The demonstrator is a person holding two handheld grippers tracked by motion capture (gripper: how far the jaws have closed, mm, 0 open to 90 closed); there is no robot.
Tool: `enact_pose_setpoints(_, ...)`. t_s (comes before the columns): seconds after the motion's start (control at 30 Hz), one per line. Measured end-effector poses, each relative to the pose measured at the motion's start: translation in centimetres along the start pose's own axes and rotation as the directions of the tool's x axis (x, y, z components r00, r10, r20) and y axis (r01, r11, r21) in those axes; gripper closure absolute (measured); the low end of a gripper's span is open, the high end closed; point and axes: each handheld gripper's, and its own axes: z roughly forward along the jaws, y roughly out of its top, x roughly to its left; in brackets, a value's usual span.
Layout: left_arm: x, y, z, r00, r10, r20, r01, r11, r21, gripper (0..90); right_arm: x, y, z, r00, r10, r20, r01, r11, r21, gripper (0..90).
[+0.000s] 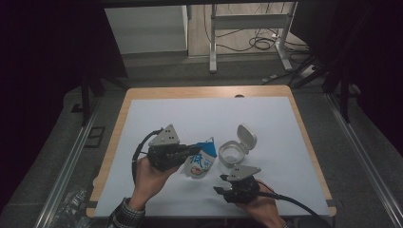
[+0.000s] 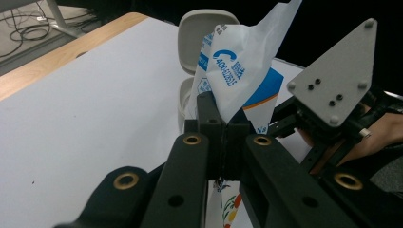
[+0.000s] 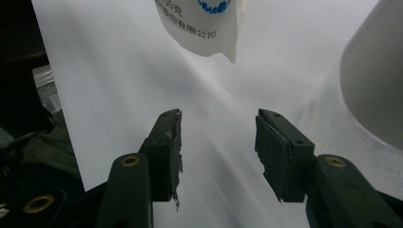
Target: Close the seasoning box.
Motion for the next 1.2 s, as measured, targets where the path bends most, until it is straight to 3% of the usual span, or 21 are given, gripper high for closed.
enact_pose_setpoints(0.6,-1.0,1.9,-1.1,0.9998,-0.001,0.02,0.001,1.0,-0.005,90.0,0.8,1.6,1.9,0.9999,-0.006,0.012,0.007,1.0,-0.029,51.2)
enact_pose_setpoints(0.93,-1.1,2.8,-1.4,0.9995,-0.008,0.032,0.008,1.0,0.003,90.0,0.8,2.3,2.6,0.9987,-0.004,0.051,0.008,0.997,-0.076,51.1)
enact_pose_setpoints(1.2,-1.1,3.4,-1.6,0.9987,-0.026,0.043,0.026,0.9997,-0.002,90.0,0.9,2.5,2.7,0.9931,-0.011,0.117,0.028,0.988,-0.149,51.2)
